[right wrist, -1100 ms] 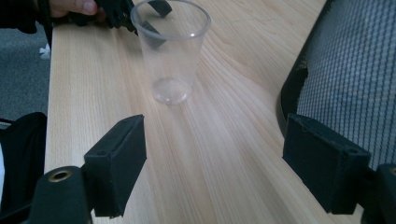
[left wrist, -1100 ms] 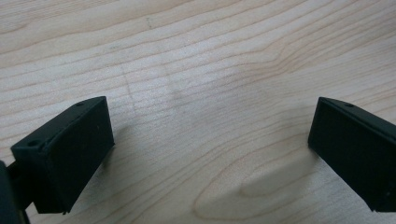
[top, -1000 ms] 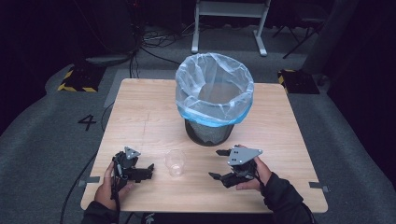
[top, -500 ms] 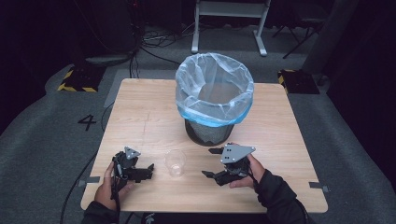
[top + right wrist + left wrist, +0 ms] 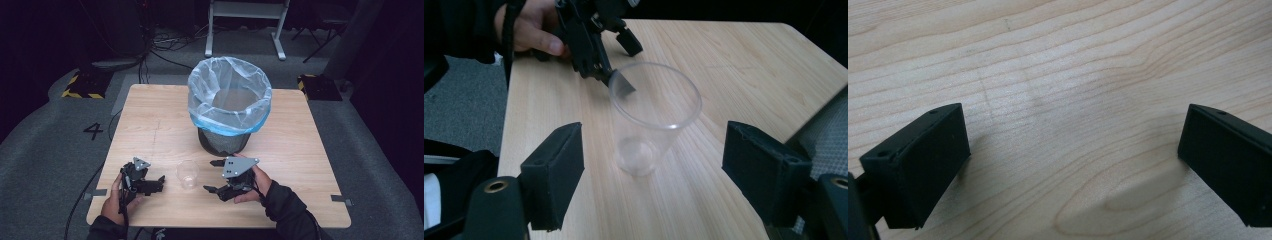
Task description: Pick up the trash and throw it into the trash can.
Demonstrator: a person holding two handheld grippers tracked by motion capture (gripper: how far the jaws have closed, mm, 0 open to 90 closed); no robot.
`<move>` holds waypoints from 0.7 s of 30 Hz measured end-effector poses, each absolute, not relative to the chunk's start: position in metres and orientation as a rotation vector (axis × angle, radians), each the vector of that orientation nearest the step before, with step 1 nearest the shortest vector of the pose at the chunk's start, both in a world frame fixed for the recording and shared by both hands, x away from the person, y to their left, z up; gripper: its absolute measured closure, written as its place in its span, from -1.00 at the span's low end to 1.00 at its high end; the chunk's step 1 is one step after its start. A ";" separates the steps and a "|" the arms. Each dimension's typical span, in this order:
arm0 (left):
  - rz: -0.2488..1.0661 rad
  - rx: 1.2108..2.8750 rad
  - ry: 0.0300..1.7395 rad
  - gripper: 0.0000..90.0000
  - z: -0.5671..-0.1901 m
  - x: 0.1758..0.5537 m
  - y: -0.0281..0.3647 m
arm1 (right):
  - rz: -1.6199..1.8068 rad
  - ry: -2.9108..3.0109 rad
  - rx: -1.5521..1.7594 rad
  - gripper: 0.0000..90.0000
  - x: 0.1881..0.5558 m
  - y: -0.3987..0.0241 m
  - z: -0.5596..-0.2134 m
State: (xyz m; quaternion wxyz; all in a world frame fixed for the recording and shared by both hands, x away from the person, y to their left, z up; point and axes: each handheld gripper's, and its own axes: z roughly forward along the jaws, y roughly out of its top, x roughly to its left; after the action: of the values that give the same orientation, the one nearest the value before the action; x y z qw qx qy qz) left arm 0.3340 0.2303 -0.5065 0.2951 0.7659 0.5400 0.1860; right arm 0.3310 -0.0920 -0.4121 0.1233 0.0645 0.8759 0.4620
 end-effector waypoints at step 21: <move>0.495 2.038 1.437 -0.99 -0.506 0.334 0.230 | 1.336 2.565 0.108 -0.34 0.328 -0.060 -0.413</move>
State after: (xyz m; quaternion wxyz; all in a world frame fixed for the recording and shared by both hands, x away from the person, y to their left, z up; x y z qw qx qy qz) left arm 0.3339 0.2303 -0.5065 0.2950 0.7660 0.5400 0.1860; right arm 0.3278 -0.0601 -0.4129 0.1234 0.0370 0.8794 0.4582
